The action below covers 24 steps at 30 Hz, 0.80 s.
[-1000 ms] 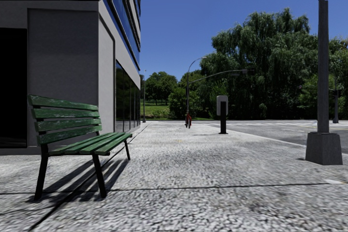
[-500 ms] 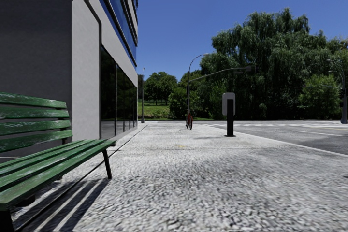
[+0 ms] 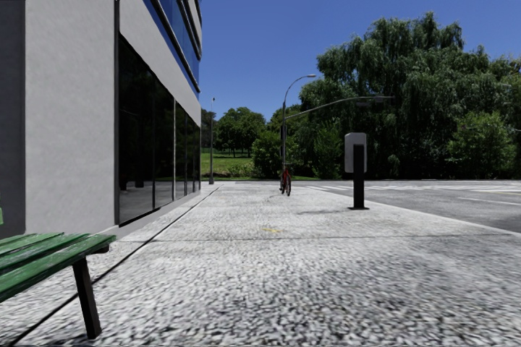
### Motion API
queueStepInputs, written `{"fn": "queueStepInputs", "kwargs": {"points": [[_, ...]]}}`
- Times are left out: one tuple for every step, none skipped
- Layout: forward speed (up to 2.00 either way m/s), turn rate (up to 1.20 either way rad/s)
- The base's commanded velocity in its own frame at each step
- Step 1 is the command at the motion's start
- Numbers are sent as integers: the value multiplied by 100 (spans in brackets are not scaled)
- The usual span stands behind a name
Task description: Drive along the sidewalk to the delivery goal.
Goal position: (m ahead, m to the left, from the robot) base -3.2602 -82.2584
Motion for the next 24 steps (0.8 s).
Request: {"fn": "queueStepInputs", "kwargs": {"points": [[200, 0], [200, 0], [200, 0], [200, 0], [200, 0], [200, 0], [200, 0], [200, 0], [200, 0], [200, 0], [200, 0], [200, 0], [200, 0], [200, 0], [200, 0], [200, 0], [200, 0], [200, 0], [200, 0], [200, 0], [200, 0], [200, 0], [200, 0], [200, 0]]}}
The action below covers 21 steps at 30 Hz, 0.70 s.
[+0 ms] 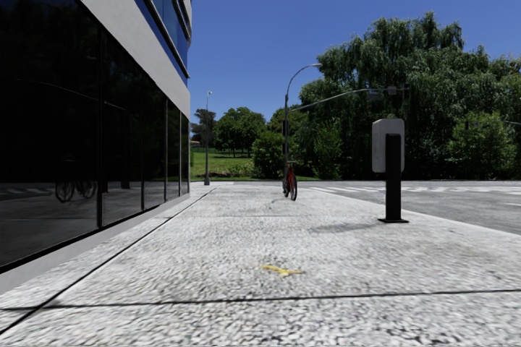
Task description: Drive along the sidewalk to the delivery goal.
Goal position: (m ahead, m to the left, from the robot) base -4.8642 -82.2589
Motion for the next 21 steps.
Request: {"fn": "queueStepInputs", "kwargs": {"points": [[200, 0], [200, 0], [200, 0], [200, 0], [200, 0], [200, 0], [200, 0], [200, 0], [200, 0], [200, 0], [200, 0], [200, 0], [200, 0], [200, 0], [200, 0], [200, 0], [200, 0], [200, 0], [200, 0], [200, 0], [200, 0]]}}
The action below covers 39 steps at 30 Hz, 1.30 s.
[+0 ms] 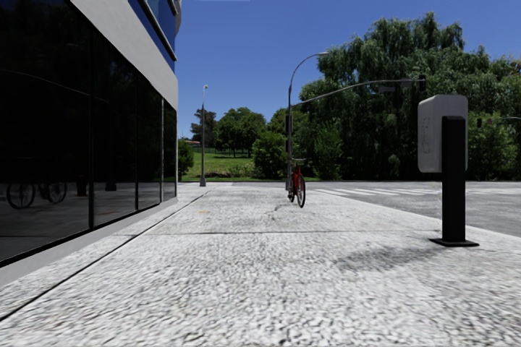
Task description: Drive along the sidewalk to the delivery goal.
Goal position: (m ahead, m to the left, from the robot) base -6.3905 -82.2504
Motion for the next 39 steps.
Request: {"fn": "queueStepInputs", "kwargs": {"points": [[200, 0], [200, 0], [200, 0], [200, 0], [200, 0], [200, 0], [200, 0], [200, 0], [200, 0], [200, 0], [200, 0], [200, 0], [200, 0], [200, 0], [200, 0], [200, 0], [200, 0], [200, 0], [200, 0], [200, 0], [200, 5], [200, 7], [200, 11], [200, 18], [200, 18], [200, 30], [200, 40], [200, 46], [200, 47], [200, 47], [200, 48], [200, 48], [200, 48], [200, 48], [200, 48], [200, 48], [200, 48], [200, 48], [200, 41]]}}
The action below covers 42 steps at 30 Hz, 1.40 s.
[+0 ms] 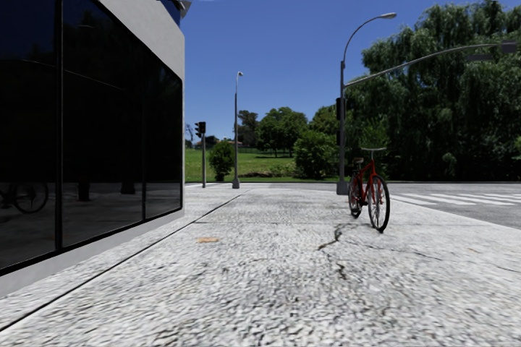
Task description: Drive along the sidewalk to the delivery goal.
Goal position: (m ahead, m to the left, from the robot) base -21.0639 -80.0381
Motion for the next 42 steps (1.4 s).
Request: {"fn": "queueStepInputs", "kwargs": {"points": [[200, 41], [200, 21], [200, 0], [200, 0], [200, 0], [200, 0], [200, 0], [200, 0], [200, 0], [200, 0], [200, 0], [200, 0], [200, 0], [200, 0], [200, 0], [200, 0], [200, 0], [200, 0], [200, 0], [200, 0], [200, 0], [200, 0], [200, 0], [200, 0], [200, 0], [200, 0], [200, 0], [200, 0], [200, 0], [200, 0], [200, 0], [200, 0], [200, 0], [200, 0], [200, 0], [200, 0], [200, 0], [200, 0], [200, 0], [200, 0], [200, 0], [200, 0]]}}
